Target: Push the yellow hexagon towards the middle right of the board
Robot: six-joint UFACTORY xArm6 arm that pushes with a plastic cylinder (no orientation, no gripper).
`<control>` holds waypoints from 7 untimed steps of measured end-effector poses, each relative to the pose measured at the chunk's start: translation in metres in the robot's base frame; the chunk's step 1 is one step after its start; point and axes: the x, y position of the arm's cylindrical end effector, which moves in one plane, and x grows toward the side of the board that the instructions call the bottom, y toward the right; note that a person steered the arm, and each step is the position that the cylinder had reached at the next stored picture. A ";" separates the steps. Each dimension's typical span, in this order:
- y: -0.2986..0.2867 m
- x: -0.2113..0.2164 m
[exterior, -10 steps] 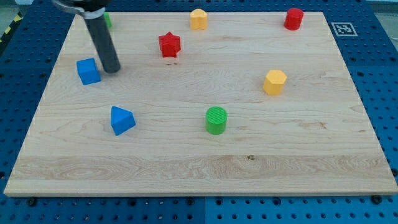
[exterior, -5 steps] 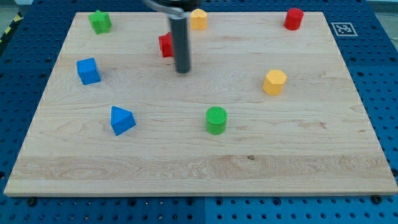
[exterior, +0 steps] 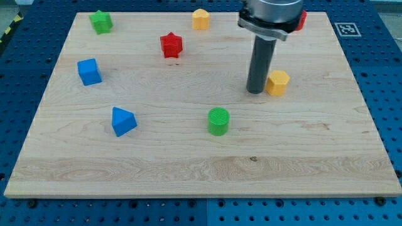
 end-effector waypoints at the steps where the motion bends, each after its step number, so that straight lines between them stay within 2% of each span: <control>1: 0.035 0.000; 2: 0.081 0.000; 3: 0.093 -0.001; 4: 0.070 -0.001; 5: 0.059 -0.020; 7: 0.089 -0.023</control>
